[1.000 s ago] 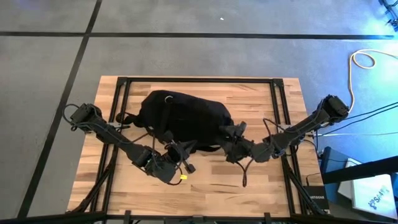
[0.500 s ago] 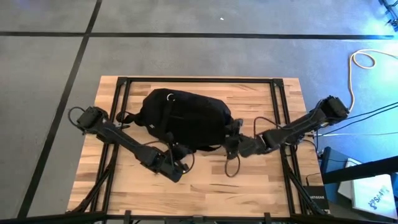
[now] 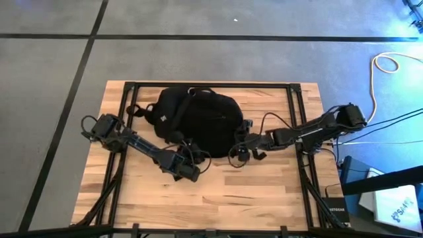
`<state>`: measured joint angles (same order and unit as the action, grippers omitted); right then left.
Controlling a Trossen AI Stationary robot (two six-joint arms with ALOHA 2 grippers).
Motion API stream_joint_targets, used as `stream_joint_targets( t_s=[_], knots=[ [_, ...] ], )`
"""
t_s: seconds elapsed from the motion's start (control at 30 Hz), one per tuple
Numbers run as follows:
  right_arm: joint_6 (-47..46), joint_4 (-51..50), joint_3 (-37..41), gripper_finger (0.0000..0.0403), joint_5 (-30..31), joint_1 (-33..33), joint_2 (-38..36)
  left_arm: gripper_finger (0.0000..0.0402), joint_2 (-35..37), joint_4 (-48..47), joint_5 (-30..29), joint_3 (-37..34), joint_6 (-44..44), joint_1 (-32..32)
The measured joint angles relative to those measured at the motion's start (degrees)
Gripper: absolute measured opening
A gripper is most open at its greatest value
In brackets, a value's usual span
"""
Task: Unpack backpack
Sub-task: Close the black backpack
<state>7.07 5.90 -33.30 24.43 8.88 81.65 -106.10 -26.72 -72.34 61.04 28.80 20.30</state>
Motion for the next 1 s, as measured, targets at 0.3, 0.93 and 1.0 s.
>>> stream_joint_targets(
  t_s=[0.3, 0.93, 1.0],
  knots=[
    [-8.8, 4.1, -0.7, 0.0307, -18.5, 5.9, 3.9, 0.0000, 0.1, -4.8, -7.0, -0.8, -2.2, -5.4],
    [12.3, -16.1, -18.3, 0.0307, 15.6, 11.5, -3.8, 0.0000, 8.2, 9.4, -0.9, -0.6, -9.8, 10.3],
    [12.4, -19.0, -17.2, 0.0307, 10.2, 6.9, -3.7, 0.0000, 7.1, 21.6, 7.9, -0.6, -21.1, 12.8]
  ],
)
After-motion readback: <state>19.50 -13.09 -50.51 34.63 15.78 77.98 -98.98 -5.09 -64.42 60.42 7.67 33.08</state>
